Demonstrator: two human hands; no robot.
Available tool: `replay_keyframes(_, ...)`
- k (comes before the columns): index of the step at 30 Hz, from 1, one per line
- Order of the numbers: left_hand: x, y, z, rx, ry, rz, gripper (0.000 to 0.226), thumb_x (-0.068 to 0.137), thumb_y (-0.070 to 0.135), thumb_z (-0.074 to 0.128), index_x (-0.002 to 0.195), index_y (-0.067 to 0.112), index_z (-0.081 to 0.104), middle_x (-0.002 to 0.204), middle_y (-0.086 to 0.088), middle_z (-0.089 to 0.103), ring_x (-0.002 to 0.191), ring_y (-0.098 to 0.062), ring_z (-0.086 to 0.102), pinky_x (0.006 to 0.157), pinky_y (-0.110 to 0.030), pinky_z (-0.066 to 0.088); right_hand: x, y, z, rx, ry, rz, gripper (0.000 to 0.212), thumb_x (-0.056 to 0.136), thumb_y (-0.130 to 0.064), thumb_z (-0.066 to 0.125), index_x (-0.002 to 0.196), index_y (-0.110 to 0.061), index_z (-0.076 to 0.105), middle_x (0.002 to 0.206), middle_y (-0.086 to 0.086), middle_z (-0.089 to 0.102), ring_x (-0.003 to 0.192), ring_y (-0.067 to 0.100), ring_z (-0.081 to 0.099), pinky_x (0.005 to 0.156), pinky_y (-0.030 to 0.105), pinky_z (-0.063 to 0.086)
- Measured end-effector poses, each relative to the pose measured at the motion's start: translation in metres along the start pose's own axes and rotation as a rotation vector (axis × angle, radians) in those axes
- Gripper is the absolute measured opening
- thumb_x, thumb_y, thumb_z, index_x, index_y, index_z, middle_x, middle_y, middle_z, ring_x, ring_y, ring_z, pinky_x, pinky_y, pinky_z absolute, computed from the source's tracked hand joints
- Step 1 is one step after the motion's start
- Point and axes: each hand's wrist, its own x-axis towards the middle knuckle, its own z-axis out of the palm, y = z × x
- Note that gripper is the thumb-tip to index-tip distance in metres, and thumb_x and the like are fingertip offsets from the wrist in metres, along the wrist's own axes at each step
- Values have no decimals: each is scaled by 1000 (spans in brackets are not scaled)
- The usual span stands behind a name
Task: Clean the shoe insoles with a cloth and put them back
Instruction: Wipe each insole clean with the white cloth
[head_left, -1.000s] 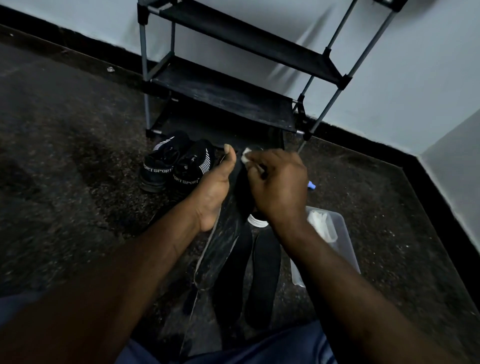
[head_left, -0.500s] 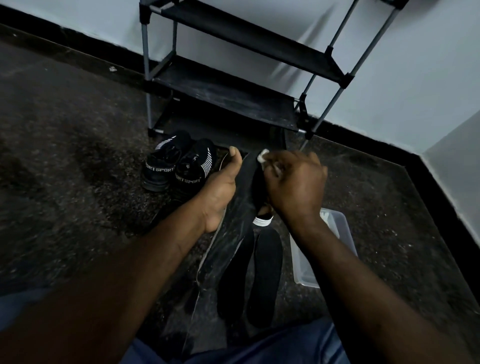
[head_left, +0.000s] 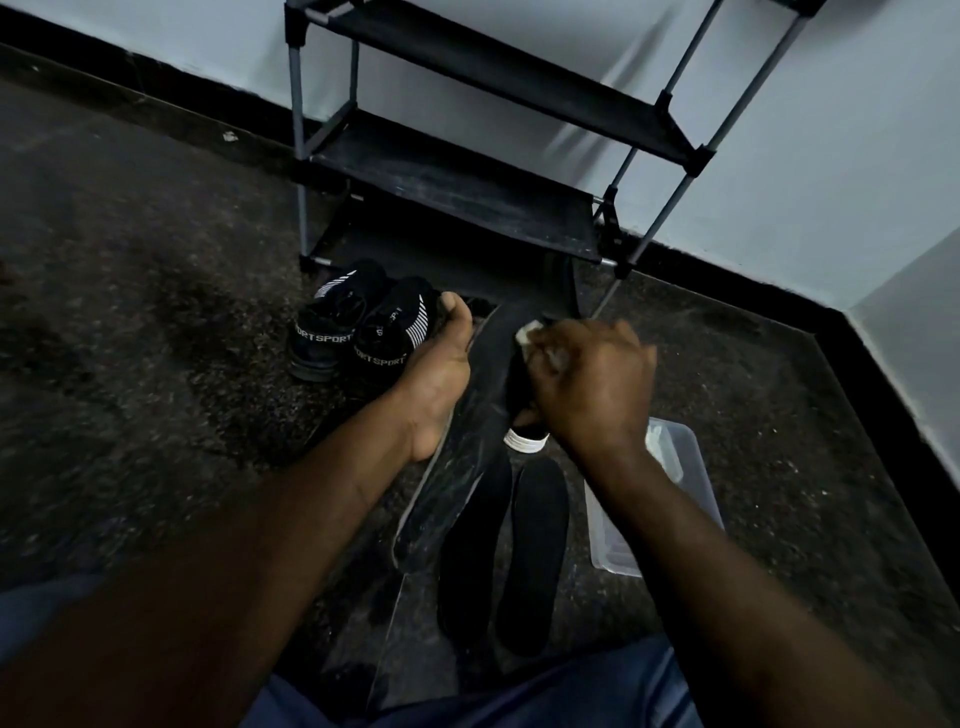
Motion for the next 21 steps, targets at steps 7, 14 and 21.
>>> replay_keyframes(7, -10, 0, 7, 63, 57, 28, 78, 93, 80, 33, 119, 19, 74, 115, -10, 77, 106, -28, 75, 92, -46, 60, 12, -24, 5, 236, 3, 41, 16, 82, -33, 65, 91, -24, 76, 87, -4, 74, 88, 28, 63, 78, 46, 53)
replay_keyframes(14, -9, 9, 4, 116, 133, 84, 84, 97, 77, 15, 110, 22, 77, 100, 0, 80, 98, -11, 76, 84, -24, 57, -30, -29, 16, 191, -93, -117, 6, 79, -28, 73, 82, -25, 69, 78, -7, 67, 84, 25, 60, 74, 36, 42)
replay_keyframes(21, -14, -1, 19, 37, 149, 61, 85, 82, 88, 40, 118, 18, 74, 111, -12, 78, 102, -28, 76, 93, -48, 59, 12, -22, 2, 17, 28, -86, 11, 84, -35, 69, 90, -26, 71, 86, -4, 70, 88, 29, 60, 74, 38, 35)
